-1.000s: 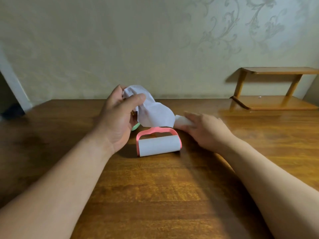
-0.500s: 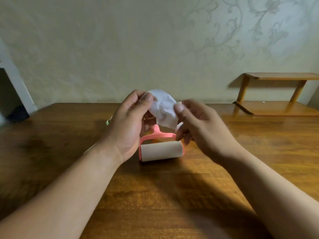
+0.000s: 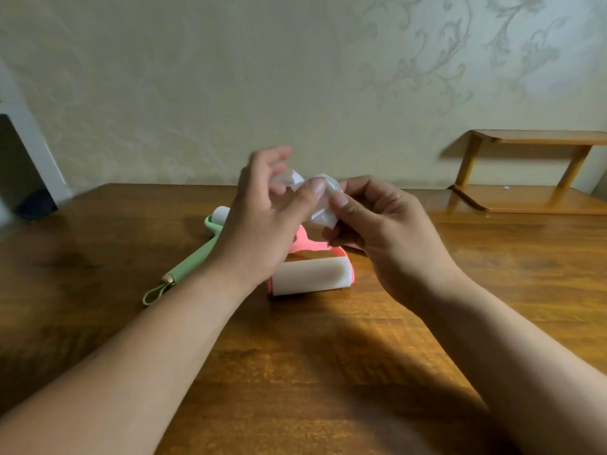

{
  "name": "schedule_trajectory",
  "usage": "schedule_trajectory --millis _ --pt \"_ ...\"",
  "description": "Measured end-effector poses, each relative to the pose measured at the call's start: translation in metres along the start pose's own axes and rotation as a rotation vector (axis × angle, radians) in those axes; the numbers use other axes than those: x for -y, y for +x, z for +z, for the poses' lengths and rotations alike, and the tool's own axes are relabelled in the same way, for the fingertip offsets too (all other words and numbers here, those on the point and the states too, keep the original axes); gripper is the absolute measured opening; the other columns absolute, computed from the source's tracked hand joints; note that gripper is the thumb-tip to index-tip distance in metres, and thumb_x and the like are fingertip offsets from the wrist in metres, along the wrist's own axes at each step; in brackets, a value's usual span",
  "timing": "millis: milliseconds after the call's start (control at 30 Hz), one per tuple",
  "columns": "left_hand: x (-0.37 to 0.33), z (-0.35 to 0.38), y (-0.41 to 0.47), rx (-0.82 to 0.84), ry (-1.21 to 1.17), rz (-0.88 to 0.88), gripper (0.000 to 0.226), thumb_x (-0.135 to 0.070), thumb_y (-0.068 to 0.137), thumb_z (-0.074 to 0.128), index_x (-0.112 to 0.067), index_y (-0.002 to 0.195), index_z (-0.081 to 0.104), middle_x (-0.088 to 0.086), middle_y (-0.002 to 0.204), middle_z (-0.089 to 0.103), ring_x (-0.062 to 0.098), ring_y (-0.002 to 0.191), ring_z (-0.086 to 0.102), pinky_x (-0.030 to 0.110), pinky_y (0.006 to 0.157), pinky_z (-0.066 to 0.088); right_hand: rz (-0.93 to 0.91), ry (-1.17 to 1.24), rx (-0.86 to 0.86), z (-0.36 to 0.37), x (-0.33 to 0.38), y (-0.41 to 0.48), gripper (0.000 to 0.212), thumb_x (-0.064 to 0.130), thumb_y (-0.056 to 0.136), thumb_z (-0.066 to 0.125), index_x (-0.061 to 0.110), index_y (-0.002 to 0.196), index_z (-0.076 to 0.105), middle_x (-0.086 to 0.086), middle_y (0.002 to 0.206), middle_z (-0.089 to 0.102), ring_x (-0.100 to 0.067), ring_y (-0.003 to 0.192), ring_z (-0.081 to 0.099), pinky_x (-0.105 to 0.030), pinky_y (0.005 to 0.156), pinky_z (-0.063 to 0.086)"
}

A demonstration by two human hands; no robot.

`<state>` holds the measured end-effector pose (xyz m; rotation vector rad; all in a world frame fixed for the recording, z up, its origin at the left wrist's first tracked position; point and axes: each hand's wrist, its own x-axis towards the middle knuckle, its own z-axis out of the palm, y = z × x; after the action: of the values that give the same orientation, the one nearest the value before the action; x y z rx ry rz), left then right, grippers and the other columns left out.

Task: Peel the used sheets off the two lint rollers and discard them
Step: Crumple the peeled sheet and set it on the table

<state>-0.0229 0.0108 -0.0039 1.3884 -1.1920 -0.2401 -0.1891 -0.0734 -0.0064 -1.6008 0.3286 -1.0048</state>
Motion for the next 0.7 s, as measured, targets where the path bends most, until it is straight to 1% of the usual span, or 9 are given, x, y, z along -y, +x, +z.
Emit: schedule_trajectory --millis 100,200,267,333,400,467,533,600,700 --pt "-0.006 0.01 -0.009 0.231 -0.256 -0.069 0.048 -0.071 0.096 0.05 -0.039 0.128 0.066 0.016 0.137 0.066 0.025 0.129 0.068 0.051 0.111 0.054 -0.122 -0.114 0.069 0.011 -0.001 -0.006 0.016 0.001 0.11 0.062 0.003 0.116 0.077 -0.01 0.093 0.081 -0.021 0.087 0.077 -0.039 0.079 0.066" --pt "-0.006 0.018 -0.013 0.255 -0.307 -0.114 0.067 -0.058 0.107 0.044 -0.002 0.136 0.064 0.039 0.134 0.063 0.049 0.13 0.064 0.07 0.114 0.047 -0.134 -0.192 -0.003 0.017 -0.001 -0.011 0.007 0.005 0.107 0.069 0.007 0.114 0.072 -0.004 0.091 0.082 -0.016 0.081 0.082 -0.033 0.075 0.068" --pt "-0.006 0.019 -0.012 0.157 -0.291 -0.119 0.055 -0.048 0.107 0.047 -0.002 0.129 0.07 0.032 0.127 0.072 0.044 0.123 0.071 0.063 0.107 0.057 -0.135 -0.322 -0.103 0.018 -0.001 -0.011 0.013 0.013 0.103 0.078 0.015 0.109 0.066 -0.003 0.091 0.082 -0.014 0.08 0.082 -0.031 0.072 0.068" --pt "-0.003 0.017 -0.008 0.065 -0.28 -0.099 0.035 -0.035 0.111 0.048 -0.018 0.124 0.076 0.01 0.113 0.083 0.024 0.108 0.08 0.044 0.087 0.067 -0.16 -0.47 -0.173 0.016 -0.002 -0.009 0.016 0.016 0.101 0.08 0.019 0.102 0.065 0.002 0.087 0.078 -0.008 0.079 0.078 -0.025 0.069 0.063" --pt "-0.001 0.01 -0.002 0.012 -0.291 -0.099 0.03 -0.026 0.116 0.046 -0.022 0.119 0.076 0.0 0.093 0.081 0.016 0.084 0.079 0.032 0.067 0.061 -0.19 -0.553 -0.248 0.01 -0.003 -0.007 0.013 0.02 0.102 0.077 0.021 0.097 0.065 0.008 0.081 0.072 0.001 0.076 0.071 -0.016 0.065 0.055" --pt "-0.002 0.001 0.002 -0.005 -0.347 -0.103 0.031 -0.029 0.118 0.046 -0.018 0.105 0.071 -0.004 0.07 0.06 0.01 0.057 0.054 0.026 0.05 0.042 -0.186 -0.591 -0.302 0.002 -0.002 -0.003 0.011 0.025 0.103 0.075 0.025 0.095 0.066 0.008 0.08 0.069 0.002 0.075 0.066 -0.013 0.063 0.05" --pt "-0.006 -0.006 0.004 0.01 -0.406 -0.108 0.046 -0.045 0.117 0.044 -0.018 0.085 0.062 -0.005 0.063 0.042 0.01 0.05 0.033 0.024 0.044 0.028 -0.167 -0.592 -0.316 -0.003 -0.003 0.0 0.012 0.026 0.104 0.072 0.028 0.094 0.066 0.015 0.09 0.072 0.002 0.074 0.067 -0.012 0.06 0.05" --pt "-0.009 -0.009 0.005 0.029 -0.406 -0.097 0.057 -0.054 0.116 0.037 -0.022 0.07 0.052 -0.005 0.058 0.035 0.01 0.046 0.027 0.022 0.042 0.025 -0.142 -0.586 -0.31 -0.004 -0.005 0.001 0.012 0.027 0.106 0.07 0.029 0.095 0.066 0.021 0.093 0.072 0.001 0.074 0.07 -0.014 0.059 0.052" --pt "-0.008 -0.008 0.005 0.048 -0.337 -0.103 0.049 -0.033 0.12 0.035 -0.019 0.076 0.051 -0.007 0.056 0.036 0.008 0.044 0.027 0.022 0.041 0.026 -0.123 -0.589 -0.306 -0.004 -0.007 0.001 0.011 0.028 0.107 0.069 0.031 0.096 0.067 0.021 0.094 0.073 -0.003 0.078 0.072 -0.018 0.061 0.056"
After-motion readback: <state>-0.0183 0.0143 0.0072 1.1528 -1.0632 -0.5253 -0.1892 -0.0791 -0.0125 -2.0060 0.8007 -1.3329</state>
